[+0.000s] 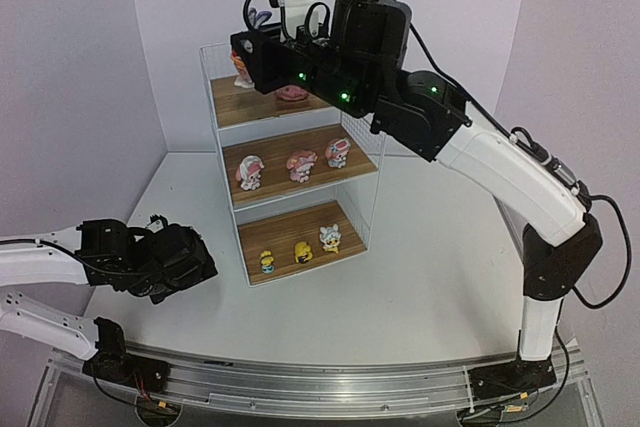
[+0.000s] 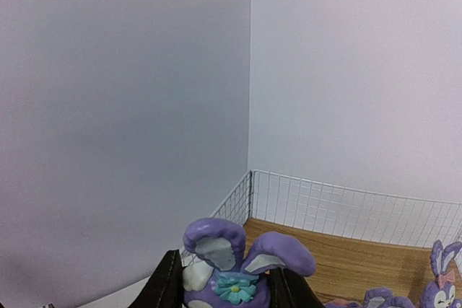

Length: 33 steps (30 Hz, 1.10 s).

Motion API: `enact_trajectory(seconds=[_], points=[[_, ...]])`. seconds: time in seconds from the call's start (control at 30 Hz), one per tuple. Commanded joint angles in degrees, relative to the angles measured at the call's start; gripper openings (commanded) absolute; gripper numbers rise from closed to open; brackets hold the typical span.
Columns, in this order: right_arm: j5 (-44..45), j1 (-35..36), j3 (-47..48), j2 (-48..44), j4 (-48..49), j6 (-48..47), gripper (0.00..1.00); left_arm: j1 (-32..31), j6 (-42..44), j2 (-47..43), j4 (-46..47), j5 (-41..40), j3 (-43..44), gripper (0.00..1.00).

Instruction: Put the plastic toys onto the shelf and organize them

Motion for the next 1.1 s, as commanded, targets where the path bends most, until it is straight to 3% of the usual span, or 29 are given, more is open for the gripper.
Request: enact_trajectory(seconds=[0.0,0.53,0.93,1.07], points=[[0.76,-1.48,2.75,2.74,2.93,-0.67,0.0,0.25,-0.34,0.6,1.73,0.18,-0.69,1.0],[0.52,-1.93,6.18,9.09,3.15,-0.06,0.02,0.31,-0.99,-2.27,5.28,2.29,-6.2,1.0],[1.85,-1.93,5.98,9.47,3.17,1.27,0.48,0.32,-1.52,-4.65,4.5,2.58,-7.69,1.0],[2.33,-1.91,6.26,9.55,3.25,1.29,0.56,0.37,-1.44,-4.47,4.58,2.85,-7.69,1.0]])
